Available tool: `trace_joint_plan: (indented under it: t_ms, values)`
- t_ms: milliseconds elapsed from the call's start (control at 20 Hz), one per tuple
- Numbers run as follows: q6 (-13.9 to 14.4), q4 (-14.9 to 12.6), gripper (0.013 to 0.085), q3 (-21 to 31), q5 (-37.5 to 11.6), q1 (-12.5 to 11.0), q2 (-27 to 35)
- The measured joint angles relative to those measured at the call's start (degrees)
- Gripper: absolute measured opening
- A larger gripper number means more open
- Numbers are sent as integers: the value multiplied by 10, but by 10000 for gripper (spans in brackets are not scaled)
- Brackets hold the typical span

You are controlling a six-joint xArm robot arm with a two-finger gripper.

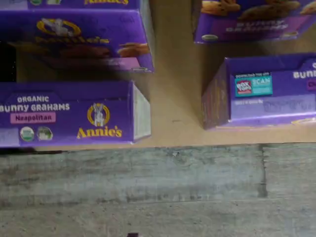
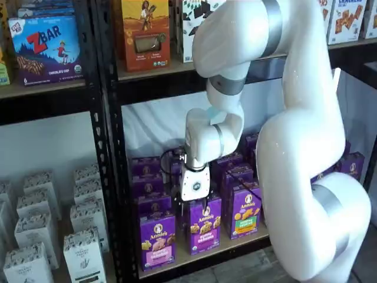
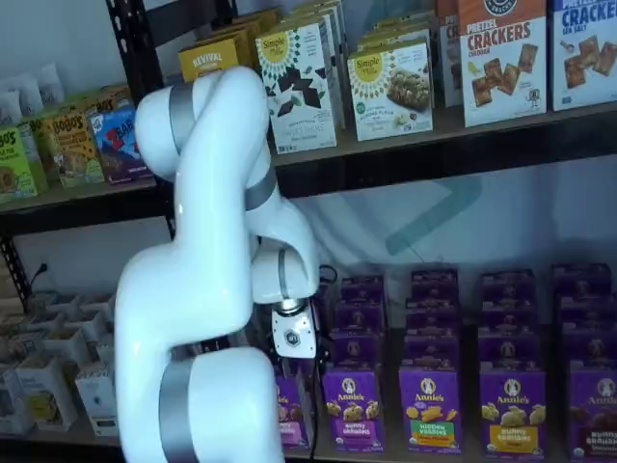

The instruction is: Pick up the purple box with a pink patch in the middle, on the bottom shelf, the first box from the left

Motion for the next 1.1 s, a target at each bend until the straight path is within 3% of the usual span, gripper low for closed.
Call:
trace_joint_plan:
  t_ms: [100, 350, 600, 1100]
  values:
    - [-9, 14, 850, -20, 12, 4, 11]
    - [1, 10, 850, -57, 31, 10, 32]
    - [-6, 25, 850, -85, 37, 16, 48]
    - [-23, 46, 850, -94, 38, 18, 49]
